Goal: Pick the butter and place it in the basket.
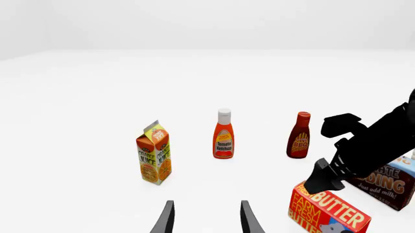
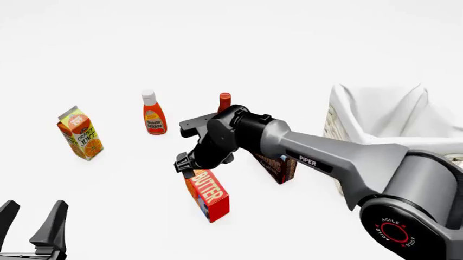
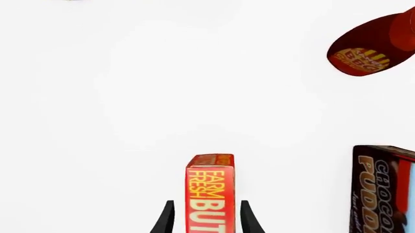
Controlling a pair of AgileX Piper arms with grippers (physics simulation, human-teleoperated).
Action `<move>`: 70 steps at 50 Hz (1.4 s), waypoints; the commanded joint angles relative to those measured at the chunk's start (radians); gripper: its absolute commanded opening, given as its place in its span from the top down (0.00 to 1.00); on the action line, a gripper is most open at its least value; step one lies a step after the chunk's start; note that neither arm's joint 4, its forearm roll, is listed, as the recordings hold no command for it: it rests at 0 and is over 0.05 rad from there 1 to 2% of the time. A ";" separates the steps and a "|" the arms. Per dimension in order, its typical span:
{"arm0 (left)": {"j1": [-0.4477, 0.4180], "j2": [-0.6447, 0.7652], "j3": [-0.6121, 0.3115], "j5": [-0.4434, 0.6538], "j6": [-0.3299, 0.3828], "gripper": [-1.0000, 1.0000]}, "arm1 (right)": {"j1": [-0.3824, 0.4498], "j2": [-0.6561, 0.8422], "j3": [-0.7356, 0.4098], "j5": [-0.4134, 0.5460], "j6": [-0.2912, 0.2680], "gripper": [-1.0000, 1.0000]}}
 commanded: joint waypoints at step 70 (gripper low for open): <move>0.000 0.000 0.000 0.000 0.000 0.00 | 0.018 0.075 0.042 -0.029 0.033 0.00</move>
